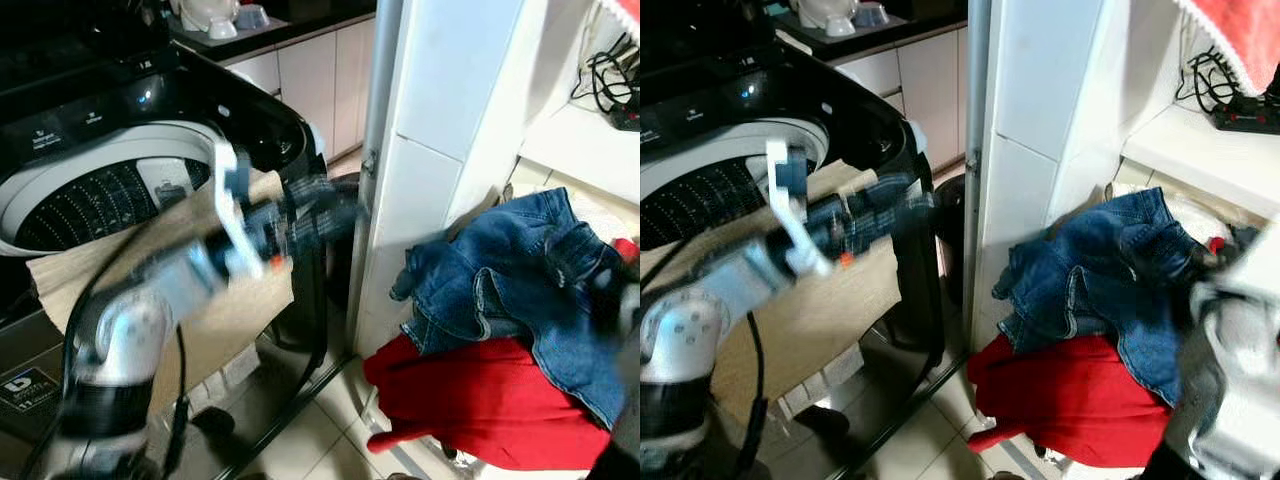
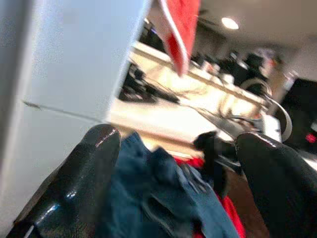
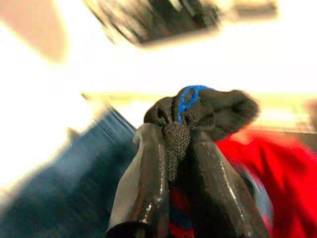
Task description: Clothes washing
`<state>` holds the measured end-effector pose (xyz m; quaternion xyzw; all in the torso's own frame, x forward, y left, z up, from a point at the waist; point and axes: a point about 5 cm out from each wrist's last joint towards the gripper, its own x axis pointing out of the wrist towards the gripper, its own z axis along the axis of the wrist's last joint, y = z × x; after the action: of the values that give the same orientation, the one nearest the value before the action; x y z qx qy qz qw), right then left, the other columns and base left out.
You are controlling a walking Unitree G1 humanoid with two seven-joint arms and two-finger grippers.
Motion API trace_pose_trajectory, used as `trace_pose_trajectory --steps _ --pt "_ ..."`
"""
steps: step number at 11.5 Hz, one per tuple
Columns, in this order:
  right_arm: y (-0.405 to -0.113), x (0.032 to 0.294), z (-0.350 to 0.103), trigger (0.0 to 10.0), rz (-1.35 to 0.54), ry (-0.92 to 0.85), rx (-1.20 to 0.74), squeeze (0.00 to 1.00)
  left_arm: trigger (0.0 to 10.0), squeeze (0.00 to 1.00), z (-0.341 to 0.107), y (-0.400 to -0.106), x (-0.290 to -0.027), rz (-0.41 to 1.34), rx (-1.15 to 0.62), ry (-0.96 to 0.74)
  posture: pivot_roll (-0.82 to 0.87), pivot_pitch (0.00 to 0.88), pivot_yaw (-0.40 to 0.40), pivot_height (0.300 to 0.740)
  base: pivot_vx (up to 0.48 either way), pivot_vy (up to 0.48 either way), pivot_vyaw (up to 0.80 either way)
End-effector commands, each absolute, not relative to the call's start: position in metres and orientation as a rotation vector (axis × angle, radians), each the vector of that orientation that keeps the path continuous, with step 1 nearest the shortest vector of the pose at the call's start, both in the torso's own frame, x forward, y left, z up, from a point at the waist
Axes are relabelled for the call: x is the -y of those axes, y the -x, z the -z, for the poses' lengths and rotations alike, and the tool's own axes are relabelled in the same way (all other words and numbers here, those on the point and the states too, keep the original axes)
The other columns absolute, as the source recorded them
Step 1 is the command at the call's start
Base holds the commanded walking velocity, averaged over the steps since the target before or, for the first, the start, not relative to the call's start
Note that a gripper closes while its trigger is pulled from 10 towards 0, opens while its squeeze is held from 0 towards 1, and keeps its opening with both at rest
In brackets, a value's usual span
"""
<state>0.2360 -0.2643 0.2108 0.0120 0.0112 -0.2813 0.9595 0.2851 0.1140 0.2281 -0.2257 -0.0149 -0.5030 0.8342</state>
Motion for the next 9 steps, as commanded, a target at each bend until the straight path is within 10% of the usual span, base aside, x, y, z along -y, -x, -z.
trace_pose_trajectory --steps 1,4,5,9 --pt "-0.244 0.242 -0.233 0.0 0.429 0.041 0.105 0.0 10.0 0.0 -0.234 -0.291 -0.118 1.014 0.063 0.479 -0.12 0.0 0.041 0.74 0.0 0.0 0.0" --pt "-0.27 0.171 -0.248 0.0 -0.108 -0.403 0.162 0.0 10.0 0.0 -0.237 -0.297 -0.1 0.982 0.103 0.353 -0.12 0.0 0.045 0.74 0.0 0.0 0.0" --pt "-0.275 0.159 -0.25 0.0 -0.241 -0.524 0.168 0.0 10.0 1.0 -0.241 -0.294 -0.092 1.017 0.096 0.405 -0.12 0.0 0.042 0.74 0.0 0.0 0.0" --pt "-0.283 0.144 -0.268 0.0 -0.557 -0.906 0.234 0.0 10.0 1.0 -0.259 -0.298 -0.079 1.031 0.138 0.715 -0.09 0.0 0.025 0.74 0.0 0.0 0.0"
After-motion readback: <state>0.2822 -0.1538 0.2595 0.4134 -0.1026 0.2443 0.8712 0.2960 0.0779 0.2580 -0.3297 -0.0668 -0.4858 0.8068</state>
